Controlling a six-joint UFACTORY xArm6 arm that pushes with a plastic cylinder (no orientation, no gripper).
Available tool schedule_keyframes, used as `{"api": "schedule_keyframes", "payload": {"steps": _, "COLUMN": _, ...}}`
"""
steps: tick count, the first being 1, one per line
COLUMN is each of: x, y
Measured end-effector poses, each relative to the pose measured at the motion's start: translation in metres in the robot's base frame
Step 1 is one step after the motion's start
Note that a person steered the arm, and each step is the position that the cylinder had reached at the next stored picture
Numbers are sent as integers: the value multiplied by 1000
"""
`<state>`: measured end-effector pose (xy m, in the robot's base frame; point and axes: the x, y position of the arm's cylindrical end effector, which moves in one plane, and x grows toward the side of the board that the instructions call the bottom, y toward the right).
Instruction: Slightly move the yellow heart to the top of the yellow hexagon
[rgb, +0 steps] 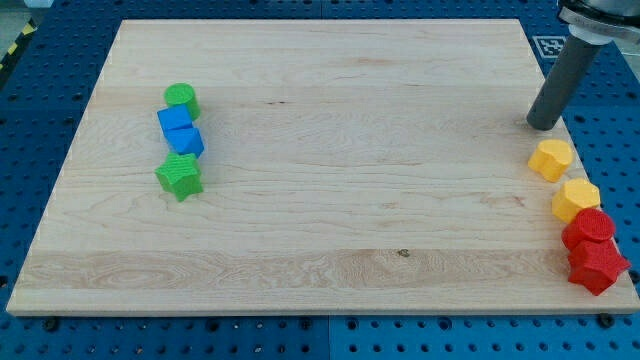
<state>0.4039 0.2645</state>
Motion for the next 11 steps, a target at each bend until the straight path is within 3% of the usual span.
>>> {"api": "schedule_keyframes", "payload": {"steps": 4, "x": 36, "y": 14}}
{"api": "schedule_keyframes", "payload": {"steps": 11, "x": 31, "y": -22}}
